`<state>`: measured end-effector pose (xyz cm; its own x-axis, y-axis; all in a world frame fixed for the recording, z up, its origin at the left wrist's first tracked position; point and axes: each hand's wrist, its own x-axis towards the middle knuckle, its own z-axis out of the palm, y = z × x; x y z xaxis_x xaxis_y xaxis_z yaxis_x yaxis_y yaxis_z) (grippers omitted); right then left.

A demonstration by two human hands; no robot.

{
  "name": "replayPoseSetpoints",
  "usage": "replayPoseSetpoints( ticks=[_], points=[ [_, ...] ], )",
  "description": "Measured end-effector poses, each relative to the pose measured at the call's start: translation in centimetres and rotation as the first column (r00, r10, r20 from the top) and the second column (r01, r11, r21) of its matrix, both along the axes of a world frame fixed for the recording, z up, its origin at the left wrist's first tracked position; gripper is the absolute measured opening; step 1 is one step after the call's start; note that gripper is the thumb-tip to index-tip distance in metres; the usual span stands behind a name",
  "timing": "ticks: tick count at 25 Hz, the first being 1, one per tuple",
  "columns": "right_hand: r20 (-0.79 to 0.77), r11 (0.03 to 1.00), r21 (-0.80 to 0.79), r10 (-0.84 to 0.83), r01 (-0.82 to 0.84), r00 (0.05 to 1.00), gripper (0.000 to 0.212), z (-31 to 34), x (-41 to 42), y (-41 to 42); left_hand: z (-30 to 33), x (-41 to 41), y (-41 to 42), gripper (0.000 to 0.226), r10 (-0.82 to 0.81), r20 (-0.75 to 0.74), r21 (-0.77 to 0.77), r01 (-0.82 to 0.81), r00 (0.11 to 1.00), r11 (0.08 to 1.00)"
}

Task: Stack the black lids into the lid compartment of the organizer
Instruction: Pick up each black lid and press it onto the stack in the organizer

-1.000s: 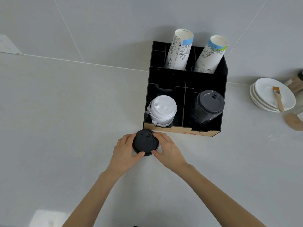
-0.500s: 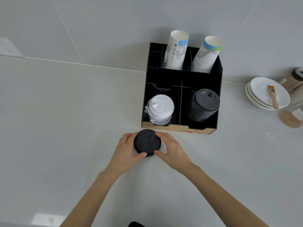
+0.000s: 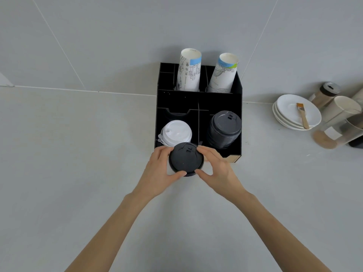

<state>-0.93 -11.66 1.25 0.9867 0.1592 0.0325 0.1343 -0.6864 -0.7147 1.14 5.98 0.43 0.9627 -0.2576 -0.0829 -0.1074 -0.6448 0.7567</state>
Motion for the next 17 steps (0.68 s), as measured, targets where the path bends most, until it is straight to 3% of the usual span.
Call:
replayPoseSetpoints(
  ticks=[6,17],
  points=[
    [0.067,0.994,-0.022,-0.103,0.105,0.992,0.053,1.7,1.3,-3.5,1.8,2.3,-4.1,0.067,-0.04,0.094,0.009,0.04,0.995,0.999],
    [0.116,0.979,-0.043,-0.194,0.2,0.974,0.052,3.7,4.9,-8.0,3.4,6.6,-9.8,0.068,-0.037,0.122,-0.036,0.042,0.992,0.998]
  ],
)
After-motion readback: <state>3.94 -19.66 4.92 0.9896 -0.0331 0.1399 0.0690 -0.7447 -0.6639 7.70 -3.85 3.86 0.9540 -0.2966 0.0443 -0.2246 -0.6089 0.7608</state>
